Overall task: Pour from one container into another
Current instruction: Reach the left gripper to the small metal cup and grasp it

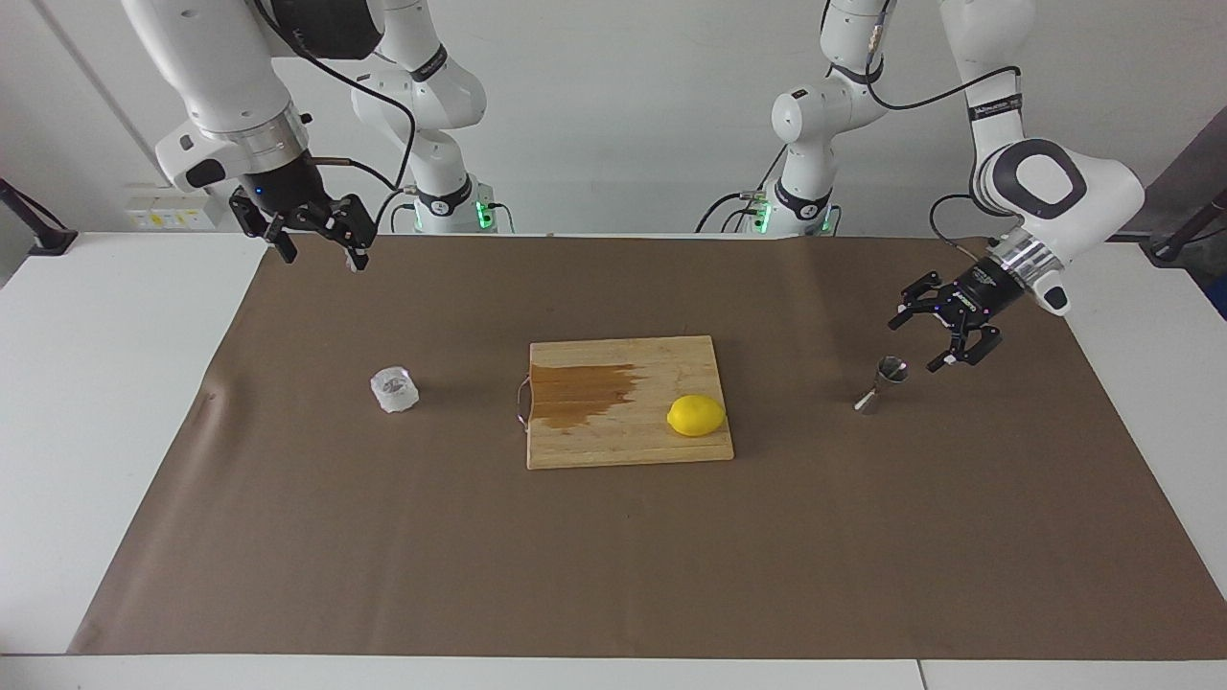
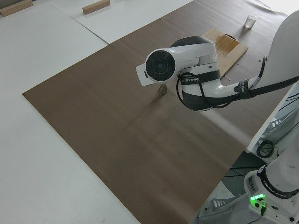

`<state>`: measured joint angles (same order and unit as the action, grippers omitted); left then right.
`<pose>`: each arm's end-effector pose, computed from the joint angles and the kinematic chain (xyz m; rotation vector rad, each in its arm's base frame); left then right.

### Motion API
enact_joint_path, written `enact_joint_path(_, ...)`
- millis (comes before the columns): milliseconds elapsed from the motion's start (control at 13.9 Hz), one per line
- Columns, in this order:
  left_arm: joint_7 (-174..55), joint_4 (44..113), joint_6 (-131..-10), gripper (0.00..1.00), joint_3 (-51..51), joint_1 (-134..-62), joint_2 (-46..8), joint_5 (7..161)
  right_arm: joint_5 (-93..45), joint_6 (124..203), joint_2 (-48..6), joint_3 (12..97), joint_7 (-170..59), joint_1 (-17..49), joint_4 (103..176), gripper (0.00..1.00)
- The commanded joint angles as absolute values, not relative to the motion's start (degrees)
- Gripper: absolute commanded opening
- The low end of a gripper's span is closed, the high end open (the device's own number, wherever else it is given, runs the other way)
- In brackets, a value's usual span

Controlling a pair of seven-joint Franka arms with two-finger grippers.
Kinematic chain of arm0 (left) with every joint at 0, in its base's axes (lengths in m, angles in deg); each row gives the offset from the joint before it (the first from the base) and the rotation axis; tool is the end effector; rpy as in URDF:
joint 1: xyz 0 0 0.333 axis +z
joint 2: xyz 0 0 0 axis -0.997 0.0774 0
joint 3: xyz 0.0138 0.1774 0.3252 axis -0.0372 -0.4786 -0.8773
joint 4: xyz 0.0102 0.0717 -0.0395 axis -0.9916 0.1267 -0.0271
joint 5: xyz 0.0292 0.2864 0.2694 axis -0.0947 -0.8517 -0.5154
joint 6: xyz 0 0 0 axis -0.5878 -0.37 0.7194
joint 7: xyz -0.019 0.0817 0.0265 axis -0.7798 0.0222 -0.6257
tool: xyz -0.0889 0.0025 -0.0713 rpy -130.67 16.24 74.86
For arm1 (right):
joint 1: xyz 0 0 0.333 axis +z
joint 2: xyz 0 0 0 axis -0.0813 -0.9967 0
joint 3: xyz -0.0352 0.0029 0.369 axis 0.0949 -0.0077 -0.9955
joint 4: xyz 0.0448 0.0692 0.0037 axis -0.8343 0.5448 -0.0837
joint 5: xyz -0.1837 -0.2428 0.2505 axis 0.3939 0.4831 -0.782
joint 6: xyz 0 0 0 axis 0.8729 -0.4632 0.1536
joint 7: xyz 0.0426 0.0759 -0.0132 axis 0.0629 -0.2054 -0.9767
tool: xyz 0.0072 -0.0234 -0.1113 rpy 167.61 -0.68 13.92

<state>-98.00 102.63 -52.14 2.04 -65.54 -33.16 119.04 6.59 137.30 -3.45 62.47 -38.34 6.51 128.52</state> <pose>0.4898 0.0792 0.4291 1.4209 1.8568 -0.5103 0.5442 0.0093 0.6696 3.1334 -0.2240 0.0017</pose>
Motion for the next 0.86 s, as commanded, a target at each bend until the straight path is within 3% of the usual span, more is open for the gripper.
enact_joint_path(0,-99.3,106.35,-54.6,1.0,2.56,-63.85,-33.97,126.91,6.46,136.78,-2.65,62.59,-39.7,6.24,129.13,1.0)
enact_joint_path(360,-98.86,106.27,-59.52,1.0,2.65,-66.57,-29.13,132.9,6.46,136.69,-2.65,62.59,-39.7,6.24,129.13,1.0)
enact_joint_path(792,-98.86,106.09,-63.21,1.0,2.65,-70.6,-28.34,137.29,6.46,136.69,-2.65,62.59,-39.7,6.16,129.13,1.0)
